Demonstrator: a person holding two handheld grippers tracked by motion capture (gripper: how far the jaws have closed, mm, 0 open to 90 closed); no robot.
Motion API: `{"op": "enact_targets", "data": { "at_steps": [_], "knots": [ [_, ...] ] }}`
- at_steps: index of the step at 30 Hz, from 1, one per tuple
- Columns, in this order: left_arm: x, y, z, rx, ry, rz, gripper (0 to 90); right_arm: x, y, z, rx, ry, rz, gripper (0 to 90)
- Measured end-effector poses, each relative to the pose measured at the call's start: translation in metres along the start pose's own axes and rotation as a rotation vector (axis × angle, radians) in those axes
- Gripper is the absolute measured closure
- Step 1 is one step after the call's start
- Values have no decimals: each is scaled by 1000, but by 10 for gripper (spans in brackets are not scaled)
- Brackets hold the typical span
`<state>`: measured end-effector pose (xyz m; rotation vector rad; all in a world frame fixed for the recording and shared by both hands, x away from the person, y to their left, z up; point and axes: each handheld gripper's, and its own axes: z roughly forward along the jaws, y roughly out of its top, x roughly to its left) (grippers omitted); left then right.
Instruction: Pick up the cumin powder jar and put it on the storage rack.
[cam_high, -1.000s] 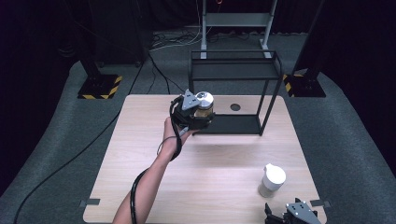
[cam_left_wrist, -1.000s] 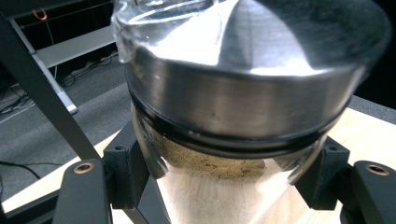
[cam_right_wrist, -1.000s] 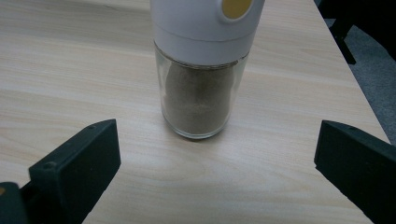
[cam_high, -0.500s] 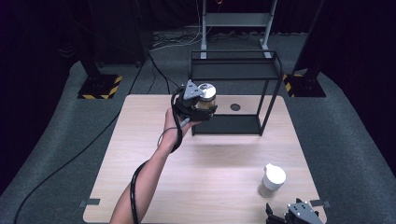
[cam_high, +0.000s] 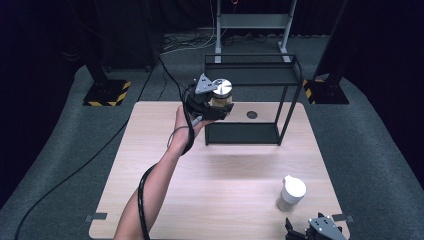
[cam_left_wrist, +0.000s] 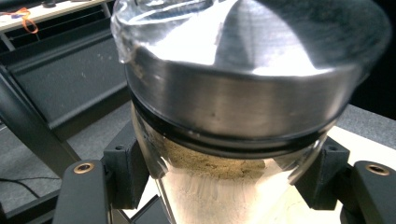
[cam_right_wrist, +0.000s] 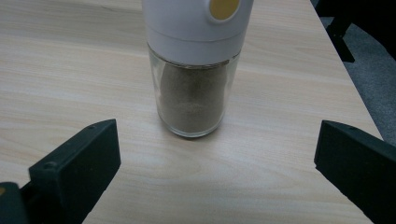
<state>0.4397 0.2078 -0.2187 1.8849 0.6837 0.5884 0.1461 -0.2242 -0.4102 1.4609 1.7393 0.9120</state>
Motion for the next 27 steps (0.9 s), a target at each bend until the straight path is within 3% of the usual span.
{"op": "enact_targets", "data": {
  "at_steps": [16, 27],
  "knots": [
    [17, 39, -10, -10, -45, -9, 303, 0, 0, 1, 5, 2, -2, 0],
    [28, 64, -9, 3, -29, -17, 303, 0, 0, 1, 3, 1, -1, 0]
  ]
}}
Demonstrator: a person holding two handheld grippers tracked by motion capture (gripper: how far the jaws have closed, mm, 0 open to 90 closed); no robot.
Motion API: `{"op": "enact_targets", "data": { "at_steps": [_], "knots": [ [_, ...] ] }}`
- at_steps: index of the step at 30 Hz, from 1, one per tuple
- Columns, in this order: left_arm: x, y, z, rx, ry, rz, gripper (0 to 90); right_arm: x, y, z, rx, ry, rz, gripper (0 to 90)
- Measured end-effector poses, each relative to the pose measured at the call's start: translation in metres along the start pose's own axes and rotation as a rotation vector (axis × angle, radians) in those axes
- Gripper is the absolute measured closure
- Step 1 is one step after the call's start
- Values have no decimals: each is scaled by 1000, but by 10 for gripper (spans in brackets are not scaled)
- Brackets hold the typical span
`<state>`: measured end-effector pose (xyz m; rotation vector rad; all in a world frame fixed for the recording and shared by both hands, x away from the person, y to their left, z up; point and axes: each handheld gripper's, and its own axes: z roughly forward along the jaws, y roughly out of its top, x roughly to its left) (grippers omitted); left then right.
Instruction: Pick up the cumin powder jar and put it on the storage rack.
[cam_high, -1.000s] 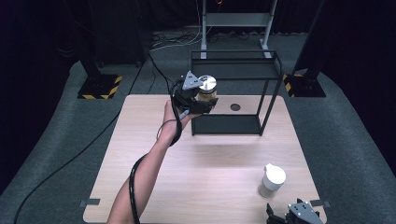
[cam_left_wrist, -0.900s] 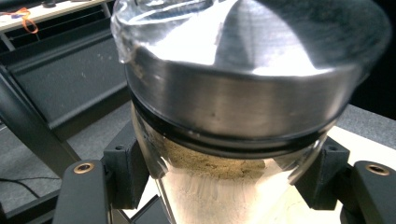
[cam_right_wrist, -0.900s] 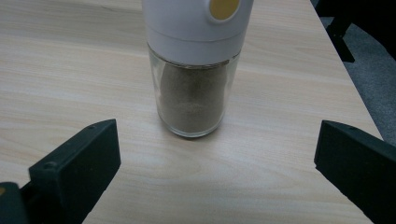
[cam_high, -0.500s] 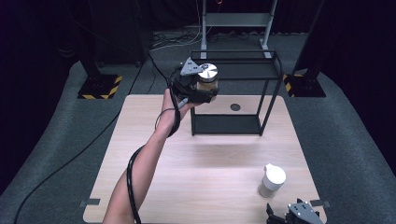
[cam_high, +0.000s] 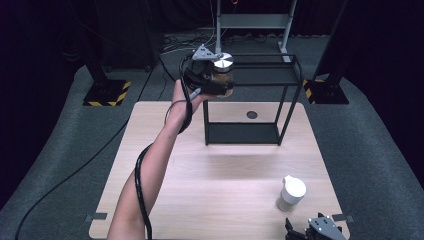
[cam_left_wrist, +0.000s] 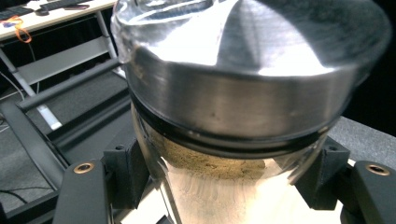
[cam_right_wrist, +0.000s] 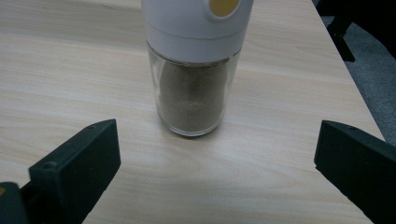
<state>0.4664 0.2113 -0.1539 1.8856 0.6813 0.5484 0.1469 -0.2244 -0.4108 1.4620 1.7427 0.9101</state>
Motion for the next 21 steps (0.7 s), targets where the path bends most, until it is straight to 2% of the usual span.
{"op": "enact_targets", "data": {
  "at_steps": [8, 13, 15, 21],
  "knots": [
    [9, 16, 8, 15, 44, -22, 303, 1, 0, 0, -1, 4, -3, 0],
    [16, 21, 17, 28, 77, -59, 303, 0, 0, 0, -2, 1, -1, 0],
    [21, 21, 20, 25, 74, -82, 303, -1, 0, 0, 2, 1, -1, 0],
    [23, 26, 33, 56, 100, -84, 303, -2, -1, -1, -2, -2, 4, 0]
  ]
}}
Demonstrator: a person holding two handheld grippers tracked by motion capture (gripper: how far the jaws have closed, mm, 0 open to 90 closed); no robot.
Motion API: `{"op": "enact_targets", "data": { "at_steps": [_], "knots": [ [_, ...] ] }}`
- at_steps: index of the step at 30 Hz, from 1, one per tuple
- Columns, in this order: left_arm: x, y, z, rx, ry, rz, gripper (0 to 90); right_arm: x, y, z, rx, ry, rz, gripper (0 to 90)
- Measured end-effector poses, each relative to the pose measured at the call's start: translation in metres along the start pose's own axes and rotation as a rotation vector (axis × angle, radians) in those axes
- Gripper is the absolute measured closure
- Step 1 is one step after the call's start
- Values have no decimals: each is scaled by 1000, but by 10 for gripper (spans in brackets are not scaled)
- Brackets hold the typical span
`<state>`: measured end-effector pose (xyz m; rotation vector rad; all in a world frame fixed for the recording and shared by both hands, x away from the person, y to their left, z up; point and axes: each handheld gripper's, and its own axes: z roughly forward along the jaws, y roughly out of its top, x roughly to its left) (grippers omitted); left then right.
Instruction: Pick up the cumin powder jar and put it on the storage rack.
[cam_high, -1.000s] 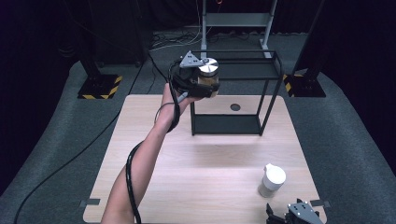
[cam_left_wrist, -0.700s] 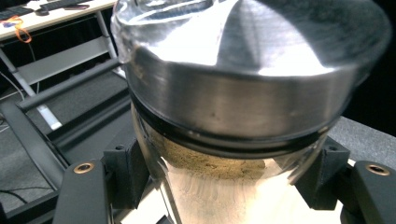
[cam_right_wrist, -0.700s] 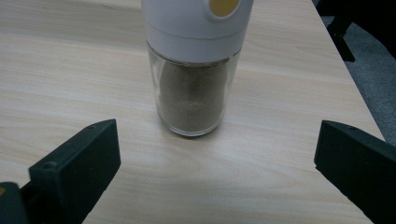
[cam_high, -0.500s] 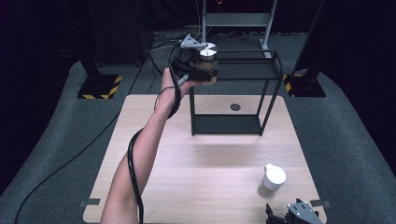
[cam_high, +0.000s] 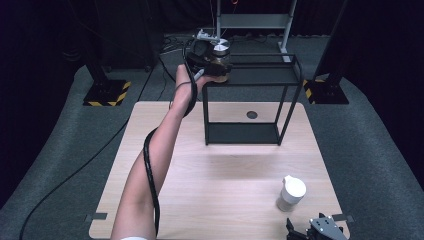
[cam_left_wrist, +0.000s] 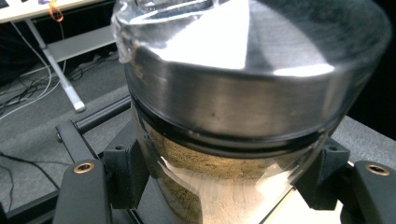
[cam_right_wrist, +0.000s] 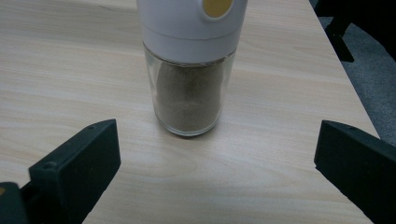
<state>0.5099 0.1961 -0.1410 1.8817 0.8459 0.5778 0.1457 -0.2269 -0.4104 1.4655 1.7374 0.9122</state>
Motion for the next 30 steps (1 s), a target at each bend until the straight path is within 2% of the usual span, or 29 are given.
{"op": "enact_targets", "data": {
  "at_steps": [7, 9, 15, 30],
  "knots": [
    [2, 1, 12, 29, 9, -11, 303, -1, -1, 0, -2, 3, -1, 0],
    [5, -1, 12, 24, 5, -31, 303, -1, -1, 0, -3, 6, -2, 0],
    [5, -3, 14, 13, 9, -46, 303, 0, -1, 1, -3, 9, -4, 0],
    [5, -1, 15, 18, 10, -40, 302, -1, -1, 1, 0, 3, -1, 0]
  ]
}}
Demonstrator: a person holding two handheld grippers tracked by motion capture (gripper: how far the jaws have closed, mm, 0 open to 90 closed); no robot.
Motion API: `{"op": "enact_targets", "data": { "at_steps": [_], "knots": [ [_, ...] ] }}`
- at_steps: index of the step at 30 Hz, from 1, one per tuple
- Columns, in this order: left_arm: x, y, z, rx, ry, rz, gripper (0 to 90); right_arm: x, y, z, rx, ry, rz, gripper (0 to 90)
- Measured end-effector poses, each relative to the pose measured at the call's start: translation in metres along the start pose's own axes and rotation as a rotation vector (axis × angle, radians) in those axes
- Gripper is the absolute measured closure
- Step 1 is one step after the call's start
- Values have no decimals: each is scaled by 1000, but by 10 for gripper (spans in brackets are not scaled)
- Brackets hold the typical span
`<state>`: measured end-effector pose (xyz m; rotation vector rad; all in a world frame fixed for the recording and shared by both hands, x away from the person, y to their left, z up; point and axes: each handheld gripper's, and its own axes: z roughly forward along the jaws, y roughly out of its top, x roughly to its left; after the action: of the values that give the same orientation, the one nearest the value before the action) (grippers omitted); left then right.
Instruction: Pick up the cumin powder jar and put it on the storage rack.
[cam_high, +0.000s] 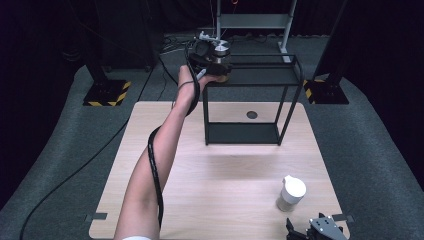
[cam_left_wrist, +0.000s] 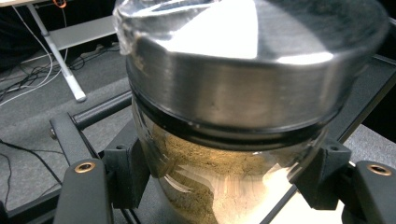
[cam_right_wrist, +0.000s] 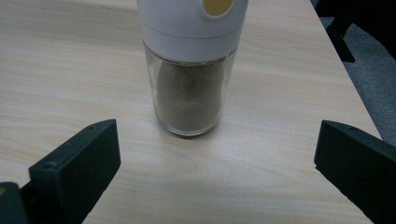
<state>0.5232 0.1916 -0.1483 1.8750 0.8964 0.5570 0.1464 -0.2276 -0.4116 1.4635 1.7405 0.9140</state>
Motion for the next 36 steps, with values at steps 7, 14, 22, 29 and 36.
{"op": "enact_targets", "data": {
  "at_steps": [7, 14, 22, 29, 36],
  "knots": [
    [0, 3, 0, 12, 1, 5, 302, 0, 0, -1, -1, -6, -2, 0],
    [-3, 9, -1, 39, 4, 31, 77, -1, 0, -1, 0, -8, -2, 0],
    [-26, 10, -16, 50, 102, 105, 0, 0, 0, -1, -2, -7, -4, 0],
    [-41, -2, -41, 82, 94, 219, 0, 0, 0, -1, 0, -10, -2, 0],
    [-51, -30, -63, 127, 36, 294, 0, 2, 1, -1, 4, -7, -10, 0]
  ]
}}
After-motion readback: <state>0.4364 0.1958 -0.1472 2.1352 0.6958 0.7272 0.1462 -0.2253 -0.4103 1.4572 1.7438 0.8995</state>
